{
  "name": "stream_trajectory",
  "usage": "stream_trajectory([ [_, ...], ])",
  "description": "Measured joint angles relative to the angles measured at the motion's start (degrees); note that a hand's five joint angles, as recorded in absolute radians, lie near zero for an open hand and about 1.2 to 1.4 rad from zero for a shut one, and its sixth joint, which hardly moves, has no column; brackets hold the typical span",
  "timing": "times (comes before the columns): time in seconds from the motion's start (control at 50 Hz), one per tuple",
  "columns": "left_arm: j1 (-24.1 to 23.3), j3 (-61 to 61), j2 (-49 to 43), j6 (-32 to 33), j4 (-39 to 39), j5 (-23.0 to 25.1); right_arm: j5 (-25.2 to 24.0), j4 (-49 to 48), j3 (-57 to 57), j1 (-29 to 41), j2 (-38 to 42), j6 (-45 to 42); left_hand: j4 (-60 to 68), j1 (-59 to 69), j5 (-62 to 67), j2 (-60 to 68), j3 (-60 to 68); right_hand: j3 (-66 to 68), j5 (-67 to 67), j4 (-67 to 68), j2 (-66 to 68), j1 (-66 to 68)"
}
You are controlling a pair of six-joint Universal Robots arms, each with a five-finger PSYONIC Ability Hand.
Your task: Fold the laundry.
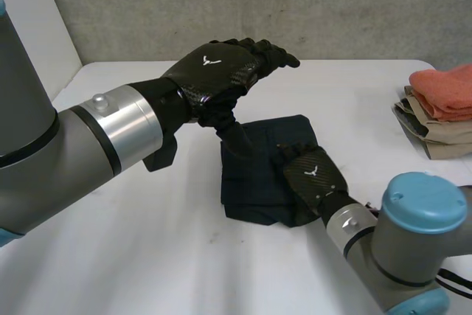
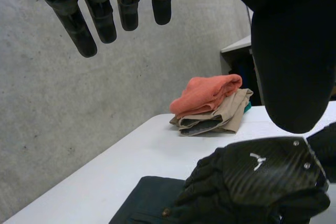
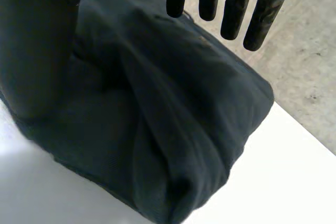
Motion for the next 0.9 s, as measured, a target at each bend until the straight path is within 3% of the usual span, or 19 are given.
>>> stream_trajectory([
  [0.32, -0.2, 0.1, -0.4, -0.2, 0.1, -0.4, -0.3, -3.3, -12.5, 0.5, 9.1, -3.7, 0.0, 0.0, 0.0, 0.0, 0.0, 2.5, 1.7, 1.4, 3.1, 3.6],
  [0.36, -0.2, 0.1, -0.4, -0.2, 0.1, -0.4, -0.7, -3.0, -14.7, 0.6, 10.2, -3.4, 0.0, 0.0, 0.0, 0.0, 0.0, 13.8, 9.2, 12.5, 15.5, 14.7],
  [0.4, -0.2, 0.0, -0.4, -0.2, 0.1, -0.4, -1.0, -2.9, -15.6, 0.7, 10.6, -3.3, 0.0, 0.0, 0.0, 0.0, 0.0, 15.6, 10.3, 14.3, 17.4, 16.4],
  [0.44, -0.2, -0.1, -0.4, -0.2, 0.1, -0.4, -2.1, -2.0, -18.5, 0.8, 12.3, -2.9, 0.0, 0.0, 0.0, 0.0, 0.0, 33.6, 24.5, 31.5, 35.2, 30.6],
  [0.54, -0.2, -0.3, -0.5, -0.2, 0.1, -0.4, -5.2, 2.5, -24.2, 0.8, 15.7, -2.5, 0.0, 0.0, 0.0, 0.0, 0.0, 35.3, 27.0, 34.0, 37.8, 32.2],
  [0.56, -0.2, -0.3, -0.5, -0.2, 0.2, -0.3, -5.8, 3.9, -25.2, 0.8, 16.1, -2.5, 0.0, 0.0, 0.0, 0.0, 0.0, 53.2, 47.1, 53.4, 55.7, 42.2],
  [0.8, -0.1, -0.3, -0.6, -0.2, 0.2, -0.3, -7.6, 11.5, -26.3, -6.9, 10.4, -2.8, 0.0, 0.0, 0.0, 0.0, 0.0, 53.5, 48.2, 53.8, 55.7, 43.2],
  [0.9, 0.0, -0.3, -0.4, -0.3, 0.2, -0.3, -12.8, 14.4, -24.4, -14.5, 6.8, -3.7, 0.0, 0.0, 0.0, 0.0, 0.0, 54.1, 48.2, 53.8, 55.7, 43.3],
])
